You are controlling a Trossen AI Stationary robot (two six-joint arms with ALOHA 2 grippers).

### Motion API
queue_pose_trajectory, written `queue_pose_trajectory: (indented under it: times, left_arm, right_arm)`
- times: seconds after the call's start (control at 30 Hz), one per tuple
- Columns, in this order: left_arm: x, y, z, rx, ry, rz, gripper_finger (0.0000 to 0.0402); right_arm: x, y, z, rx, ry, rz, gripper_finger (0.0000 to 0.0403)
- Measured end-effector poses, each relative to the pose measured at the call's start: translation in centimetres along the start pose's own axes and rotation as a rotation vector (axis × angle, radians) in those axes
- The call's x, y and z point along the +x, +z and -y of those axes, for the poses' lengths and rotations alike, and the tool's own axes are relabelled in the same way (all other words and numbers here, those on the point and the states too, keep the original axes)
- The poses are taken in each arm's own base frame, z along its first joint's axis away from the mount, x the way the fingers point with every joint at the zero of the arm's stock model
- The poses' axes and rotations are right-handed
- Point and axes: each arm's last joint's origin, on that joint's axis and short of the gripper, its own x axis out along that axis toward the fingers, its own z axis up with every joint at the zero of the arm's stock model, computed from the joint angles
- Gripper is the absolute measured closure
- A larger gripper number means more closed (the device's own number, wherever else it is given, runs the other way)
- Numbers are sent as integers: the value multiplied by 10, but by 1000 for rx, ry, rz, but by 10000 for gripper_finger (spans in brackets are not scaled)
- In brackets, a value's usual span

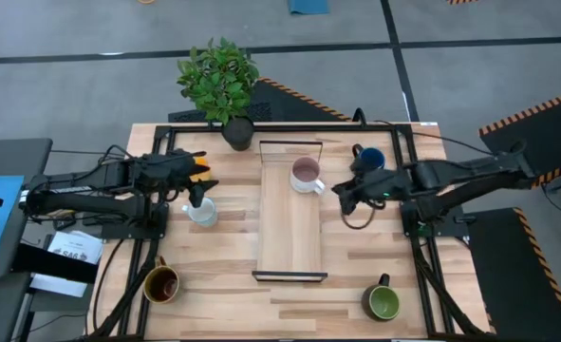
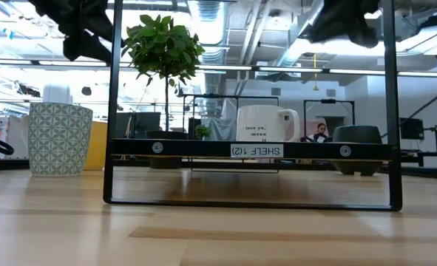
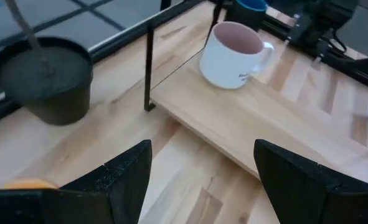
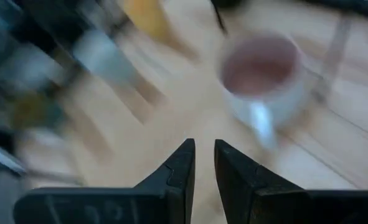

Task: Place coffee mugs
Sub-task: Put the yellow mug on the shelf

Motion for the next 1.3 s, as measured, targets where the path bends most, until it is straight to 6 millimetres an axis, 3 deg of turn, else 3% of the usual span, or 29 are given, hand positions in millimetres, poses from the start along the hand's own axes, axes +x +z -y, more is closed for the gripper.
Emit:
queue_pose_trajectory:
  times: [0.13, 0.3, 0.43, 0.7, 0.83, 1.1, 1.2, 1.3]
  left_arm:
    - [0, 1, 0, 78, -8, 6, 136]
    - [0, -4, -2, 200, 20, -37, 136]
    - [9, -15, -15, 99, 183, -190, 136]
    - [46, -18, -39, -12, 372, -429, 136]
    - [67, -21, -52, 16, 450, -522, 136]
    - [96, -34, -64, 45, 464, -695, 138]
    - [100, -37, -65, 72, 464, -726, 162]
    - [102, -38, -65, 80, 448, -743, 231]
  right_arm:
    - [-4, -5, -1, 1, 149, 152, 315]
    - [-3, 1, 2, -23, 154, 209, 315]
    - [-1, 5, 6, -12, 135, 219, 315]
    - [1, 9, 10, -1, 118, 228, 315]
    - [2, 9, 10, -3, 116, 226, 315]
    - [1, 9, 9, -7, 118, 224, 315]
    - [1, 9, 9, -7, 118, 224, 315]
    - [1, 9, 9, -7, 118, 224, 315]
